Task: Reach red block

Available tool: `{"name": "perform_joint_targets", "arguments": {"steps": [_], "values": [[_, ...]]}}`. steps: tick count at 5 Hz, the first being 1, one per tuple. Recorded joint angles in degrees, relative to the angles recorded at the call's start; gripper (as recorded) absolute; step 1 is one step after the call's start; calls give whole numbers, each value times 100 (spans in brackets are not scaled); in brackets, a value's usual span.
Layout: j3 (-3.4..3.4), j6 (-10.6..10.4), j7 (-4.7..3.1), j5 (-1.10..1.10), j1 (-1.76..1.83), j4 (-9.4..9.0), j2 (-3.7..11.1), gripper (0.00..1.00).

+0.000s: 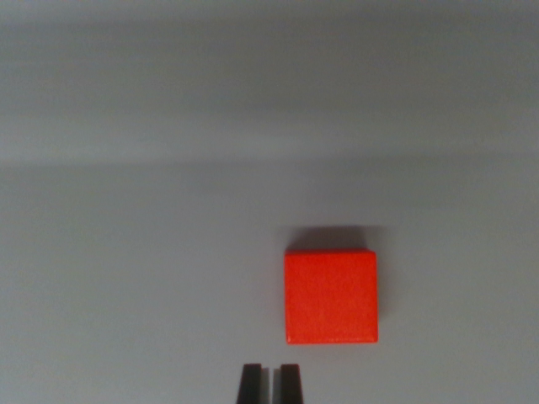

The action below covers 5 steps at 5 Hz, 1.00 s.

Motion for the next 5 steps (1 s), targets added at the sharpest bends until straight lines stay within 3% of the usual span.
{"name": "perform_joint_targets", "arguments": {"steps": [1, 2, 3, 4, 5], "values": [[0, 0, 0, 0, 0, 0, 0, 0], [-23, -240, -49, 13, -34, -63, 194, 0], [-23, -240, -49, 13, -34, -63, 194, 0], [-44, -459, -93, 26, -66, -121, 371, 0], [-44, -459, -93, 26, -66, -121, 371, 0]]}}
